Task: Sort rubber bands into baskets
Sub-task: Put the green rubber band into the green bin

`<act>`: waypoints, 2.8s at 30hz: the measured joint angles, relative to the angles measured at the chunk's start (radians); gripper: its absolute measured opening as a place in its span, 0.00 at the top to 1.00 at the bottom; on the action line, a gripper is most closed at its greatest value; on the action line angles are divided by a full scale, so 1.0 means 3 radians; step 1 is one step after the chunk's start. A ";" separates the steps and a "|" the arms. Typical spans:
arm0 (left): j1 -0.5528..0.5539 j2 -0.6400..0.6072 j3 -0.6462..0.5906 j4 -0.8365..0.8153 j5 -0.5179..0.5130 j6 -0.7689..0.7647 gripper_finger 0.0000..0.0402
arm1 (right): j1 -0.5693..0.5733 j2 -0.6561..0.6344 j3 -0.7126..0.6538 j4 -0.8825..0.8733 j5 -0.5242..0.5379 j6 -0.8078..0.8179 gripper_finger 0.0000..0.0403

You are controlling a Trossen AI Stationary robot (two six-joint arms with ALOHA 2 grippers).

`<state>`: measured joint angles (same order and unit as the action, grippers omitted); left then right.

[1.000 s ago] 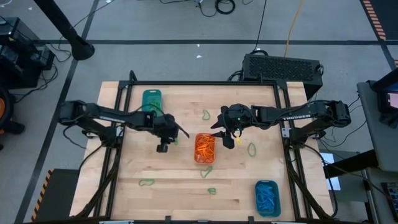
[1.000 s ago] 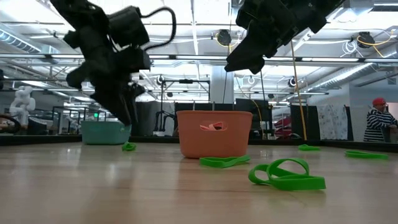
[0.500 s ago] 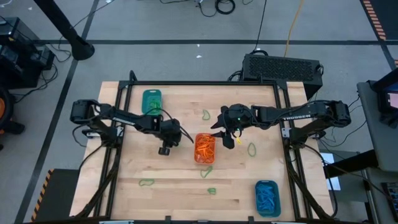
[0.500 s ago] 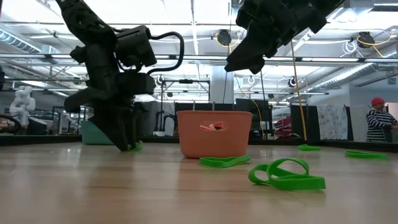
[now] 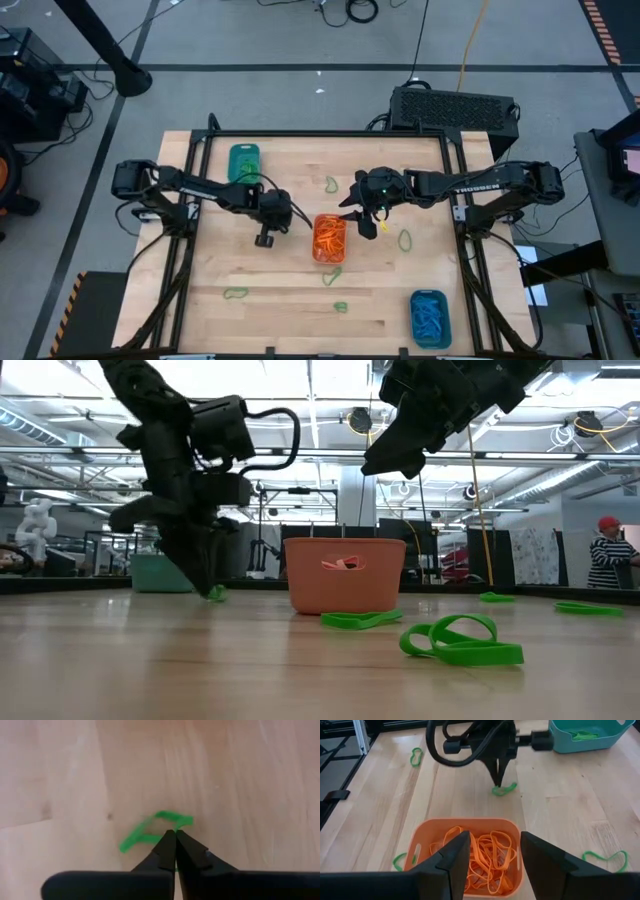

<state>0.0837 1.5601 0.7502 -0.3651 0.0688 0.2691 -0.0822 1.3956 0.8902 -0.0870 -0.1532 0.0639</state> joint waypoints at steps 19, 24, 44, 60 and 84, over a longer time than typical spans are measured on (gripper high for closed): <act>0.0264 -0.1181 0.0144 -0.0861 -0.1691 -0.0542 1.00 | 0.0000 0.0000 0.0001 0.0012 0.0000 -0.0017 0.59; 0.0602 -0.1282 0.0144 -0.1098 -0.1761 -0.0783 1.00 | 0.0000 0.0000 0.0001 0.0025 0.0000 -0.0018 0.59; 0.1711 -0.1281 0.0099 -0.1076 -0.1760 -0.0770 0.89 | 0.0000 0.0000 0.0001 0.0024 0.0001 -0.0018 0.59; 0.1797 -0.1281 0.0099 -0.1093 -0.0636 -0.0896 0.68 | 0.0000 0.0000 0.0001 0.0022 0.0000 -0.0018 0.59; -0.0570 -0.0775 0.0098 0.1220 0.0388 -0.0460 0.68 | 0.0546 0.0001 0.0001 -0.0422 -0.0331 0.0578 0.59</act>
<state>-0.0872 1.3274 0.7795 0.0011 0.1852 0.1311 0.0815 1.3960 0.8906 -0.2136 -0.2523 0.2373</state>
